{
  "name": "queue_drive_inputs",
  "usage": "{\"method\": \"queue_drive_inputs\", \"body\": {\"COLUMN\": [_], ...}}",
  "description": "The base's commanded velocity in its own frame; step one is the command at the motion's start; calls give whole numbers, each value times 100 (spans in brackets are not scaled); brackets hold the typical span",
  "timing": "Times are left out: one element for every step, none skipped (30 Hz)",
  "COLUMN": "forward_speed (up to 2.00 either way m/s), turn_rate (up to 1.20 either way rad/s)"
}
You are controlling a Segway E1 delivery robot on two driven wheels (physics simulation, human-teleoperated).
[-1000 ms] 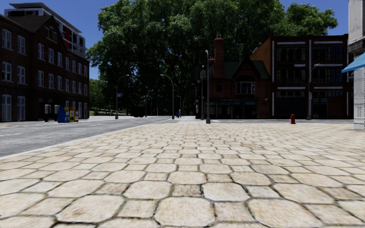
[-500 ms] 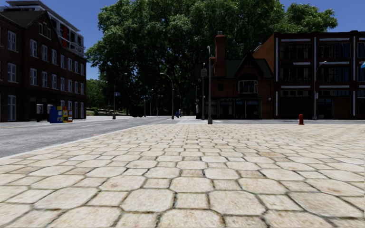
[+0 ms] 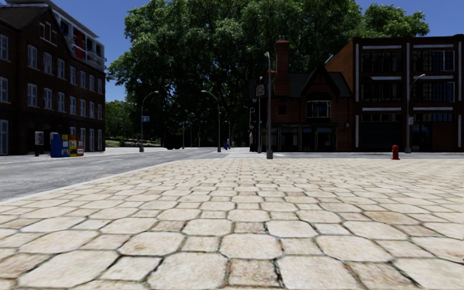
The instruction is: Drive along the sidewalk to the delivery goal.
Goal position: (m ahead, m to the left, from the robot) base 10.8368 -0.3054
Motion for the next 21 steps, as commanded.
{"method": "queue_drive_inputs", "body": {"forward_speed": [200, 200, 200, 200, 200, 200, 200, 200, 200, 200, 200, 200, 200, 200, 200, 200, 200, 200, 200, 200, 200], "turn_rate": [0, 0, 0, 0, 0, 0, 0, 0, 0, 0, 0, 0, 0, 0, 0, 0, 0, 0, 0, 0, 0]}}
